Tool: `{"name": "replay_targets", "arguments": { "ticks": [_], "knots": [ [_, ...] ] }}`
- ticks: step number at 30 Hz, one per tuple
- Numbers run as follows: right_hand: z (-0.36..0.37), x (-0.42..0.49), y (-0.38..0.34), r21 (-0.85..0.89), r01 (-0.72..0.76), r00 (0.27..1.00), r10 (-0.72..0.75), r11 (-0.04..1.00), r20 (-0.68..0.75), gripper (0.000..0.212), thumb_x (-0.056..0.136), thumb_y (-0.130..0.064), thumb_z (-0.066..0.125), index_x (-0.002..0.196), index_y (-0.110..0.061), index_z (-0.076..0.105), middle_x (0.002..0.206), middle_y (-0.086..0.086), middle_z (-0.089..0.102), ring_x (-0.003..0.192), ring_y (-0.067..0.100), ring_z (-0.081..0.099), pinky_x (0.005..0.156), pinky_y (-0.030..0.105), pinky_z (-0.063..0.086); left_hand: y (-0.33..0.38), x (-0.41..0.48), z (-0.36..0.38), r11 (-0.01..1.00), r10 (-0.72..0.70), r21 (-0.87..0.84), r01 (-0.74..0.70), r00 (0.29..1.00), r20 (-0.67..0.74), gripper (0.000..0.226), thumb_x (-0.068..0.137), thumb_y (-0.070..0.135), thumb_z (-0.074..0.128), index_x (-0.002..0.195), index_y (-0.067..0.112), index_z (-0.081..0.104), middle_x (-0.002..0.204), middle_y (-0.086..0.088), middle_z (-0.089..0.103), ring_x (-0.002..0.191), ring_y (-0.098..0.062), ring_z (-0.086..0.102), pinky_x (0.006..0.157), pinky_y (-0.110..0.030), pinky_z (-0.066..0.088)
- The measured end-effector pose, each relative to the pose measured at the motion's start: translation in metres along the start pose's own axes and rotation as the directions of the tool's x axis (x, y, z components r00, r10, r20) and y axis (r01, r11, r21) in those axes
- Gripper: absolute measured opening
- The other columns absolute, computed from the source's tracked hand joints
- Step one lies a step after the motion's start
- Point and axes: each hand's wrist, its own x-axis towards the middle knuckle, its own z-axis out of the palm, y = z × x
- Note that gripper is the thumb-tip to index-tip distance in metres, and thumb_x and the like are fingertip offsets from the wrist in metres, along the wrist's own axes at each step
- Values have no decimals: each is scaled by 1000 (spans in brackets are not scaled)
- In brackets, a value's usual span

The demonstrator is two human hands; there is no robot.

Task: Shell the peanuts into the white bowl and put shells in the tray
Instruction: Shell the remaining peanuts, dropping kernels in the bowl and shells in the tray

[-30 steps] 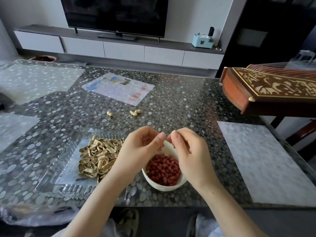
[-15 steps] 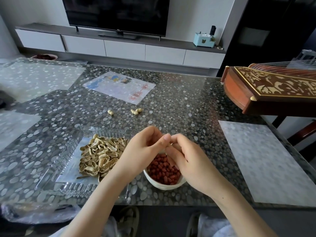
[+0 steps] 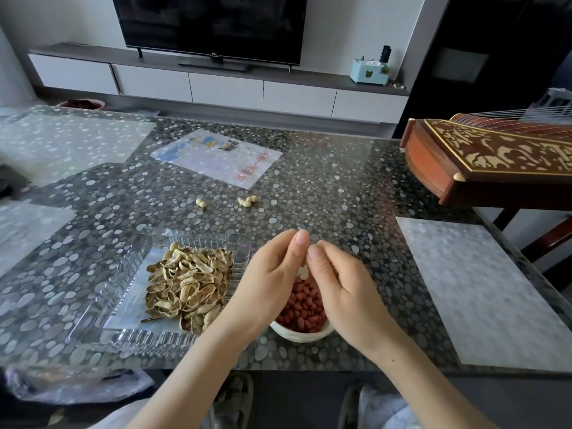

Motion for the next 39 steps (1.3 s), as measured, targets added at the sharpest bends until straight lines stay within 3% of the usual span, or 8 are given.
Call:
{"name": "replay_targets", "arguments": {
  "ticks": [3,8,14,18,22,26,30,39],
  "knots": [
    [3,0,4,15,16,998,-15,1000,-53,35,101,-28,36,74,-11,52,62,-10,46,57,5,42,52,26,37,3,-3,8,998,44,44,-40,995,-90,46,95,45,36,78,4,48,68,-8,44,66,-16,42,64,-48,40],
    [7,1,8,85,-76,993,83,994,-85,42,102,-29,34,89,3,58,79,17,59,73,27,56,69,39,47,4,-5,9,996,20,92,-9,992,-122,40,93,43,33,73,11,47,62,12,44,59,-6,39,59,-28,37],
    [2,3,8,188,-272,955,288,944,-65,41,101,-31,37,83,-7,64,69,9,58,68,8,53,65,23,45,2,-4,2,995,-97,3,97,992,-83,47,95,45,38,90,0,53,81,-25,52,73,-27,50,81,-56,45],
    [-9,8,8,478,-541,829,535,692,163,44,101,-32,38,61,-15,46,43,-8,38,37,5,33,40,17,24,-1,0,1,983,-176,-58,174,984,-21,43,99,34,39,65,24,64,56,10,50,57,-7,44,64,-30,41],
    [-16,11,12,676,-624,748,549,391,373,45,101,-34,35,59,-16,41,44,-6,22,36,6,18,39,21,14,1,1,5,946,-250,-201,255,967,47,46,98,34,39,60,22,64,52,12,44,51,-4,39,58,-20,36],
    [-23,11,16,489,-592,776,616,640,132,41,100,-34,41,65,-14,45,46,-6,27,39,8,20,40,21,14,-3,3,0,963,-133,229,145,989,-68,41,98,37,41,67,12,51,55,8,51,55,-5,45,60,-22,37],
    [-27,11,19,237,-560,806,588,794,-68,38,97,-37,48,68,-13,47,44,-10,33,38,7,28,39,18,23,-8,2,-2,799,5,598,58,995,-103,41,94,41,45,68,13,57,68,-1,63,65,-13,57,63,-27,43],
    [-23,11,23,172,-472,864,492,865,-105,40,93,-39,55,64,-11,52,44,-12,38,42,5,34,46,20,28,-8,7,-21,761,14,631,147,970,-243,45,89,38,54,63,1,55,60,-13,60,46,-15,37,47,-27,31]
  ]
}}
